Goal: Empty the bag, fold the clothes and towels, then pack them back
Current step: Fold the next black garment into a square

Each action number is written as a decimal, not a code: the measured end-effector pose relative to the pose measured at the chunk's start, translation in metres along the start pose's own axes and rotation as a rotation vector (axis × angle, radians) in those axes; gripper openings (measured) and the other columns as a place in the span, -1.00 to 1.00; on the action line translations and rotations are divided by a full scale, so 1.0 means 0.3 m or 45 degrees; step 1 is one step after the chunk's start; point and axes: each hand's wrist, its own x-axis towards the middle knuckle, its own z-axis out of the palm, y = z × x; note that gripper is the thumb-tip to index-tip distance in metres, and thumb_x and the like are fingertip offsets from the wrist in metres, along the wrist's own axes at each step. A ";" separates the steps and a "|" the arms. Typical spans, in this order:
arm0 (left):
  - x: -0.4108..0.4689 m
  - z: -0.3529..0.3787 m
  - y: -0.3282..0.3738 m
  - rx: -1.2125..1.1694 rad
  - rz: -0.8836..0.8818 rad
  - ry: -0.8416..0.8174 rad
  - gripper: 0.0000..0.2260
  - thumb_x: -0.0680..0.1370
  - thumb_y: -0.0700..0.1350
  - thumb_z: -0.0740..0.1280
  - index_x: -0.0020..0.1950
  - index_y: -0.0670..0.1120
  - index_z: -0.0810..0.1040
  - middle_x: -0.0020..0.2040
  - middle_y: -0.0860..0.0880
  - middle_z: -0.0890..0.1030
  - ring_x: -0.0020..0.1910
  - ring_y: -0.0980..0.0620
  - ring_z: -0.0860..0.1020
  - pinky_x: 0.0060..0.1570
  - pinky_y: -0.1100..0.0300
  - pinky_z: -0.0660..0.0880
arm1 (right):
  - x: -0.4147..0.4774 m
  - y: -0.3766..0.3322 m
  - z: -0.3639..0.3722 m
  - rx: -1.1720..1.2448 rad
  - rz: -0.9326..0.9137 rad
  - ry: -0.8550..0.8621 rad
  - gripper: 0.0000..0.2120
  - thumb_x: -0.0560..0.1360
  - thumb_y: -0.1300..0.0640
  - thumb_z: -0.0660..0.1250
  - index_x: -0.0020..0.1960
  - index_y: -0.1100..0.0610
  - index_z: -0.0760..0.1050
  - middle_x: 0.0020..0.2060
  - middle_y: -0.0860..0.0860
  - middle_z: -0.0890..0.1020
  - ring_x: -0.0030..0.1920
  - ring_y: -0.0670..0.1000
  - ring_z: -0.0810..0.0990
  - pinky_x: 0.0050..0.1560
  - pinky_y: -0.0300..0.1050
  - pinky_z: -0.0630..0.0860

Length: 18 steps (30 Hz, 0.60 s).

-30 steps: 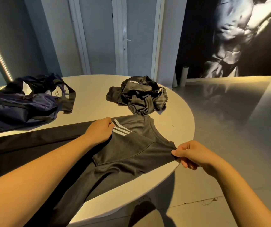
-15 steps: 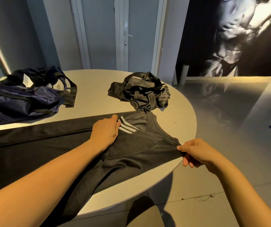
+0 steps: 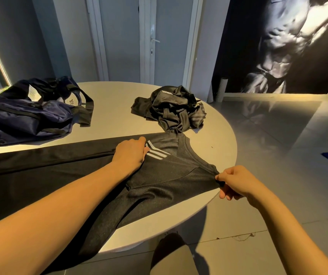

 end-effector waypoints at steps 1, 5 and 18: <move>-0.001 -0.003 0.002 -0.001 0.005 -0.007 -0.71 0.70 0.12 0.17 0.14 -0.11 0.43 -0.05 -0.14 0.63 -0.21 -0.12 0.46 -0.22 0.05 0.34 | -0.001 -0.003 0.012 -0.089 -0.022 0.073 -0.72 0.64 0.14 0.29 -0.17 0.29 0.56 -0.45 0.12 0.66 -0.53 -0.04 0.55 -0.47 -0.24 0.47; -0.008 -0.032 0.009 0.002 0.033 0.008 -0.67 0.66 0.14 0.24 0.19 -0.11 0.41 -0.01 -0.13 0.63 -0.09 -0.17 0.58 -0.23 0.06 0.39 | -0.038 -0.053 0.052 -0.795 -0.094 0.417 -0.79 0.61 -0.03 0.32 -0.06 0.11 0.53 -0.29 0.01 0.61 -0.30 -0.02 0.60 -0.20 -0.12 0.63; -0.588 -0.390 -0.273 -0.401 -0.181 0.284 -0.86 0.57 0.10 0.40 0.02 0.08 0.53 -0.09 0.14 0.58 -0.10 0.09 0.53 -0.07 0.11 0.50 | -0.160 -0.386 0.486 -0.591 -1.224 0.094 -0.81 0.65 -0.01 0.24 0.16 0.07 0.52 0.06 0.01 0.56 0.05 0.05 0.52 0.05 -0.01 0.49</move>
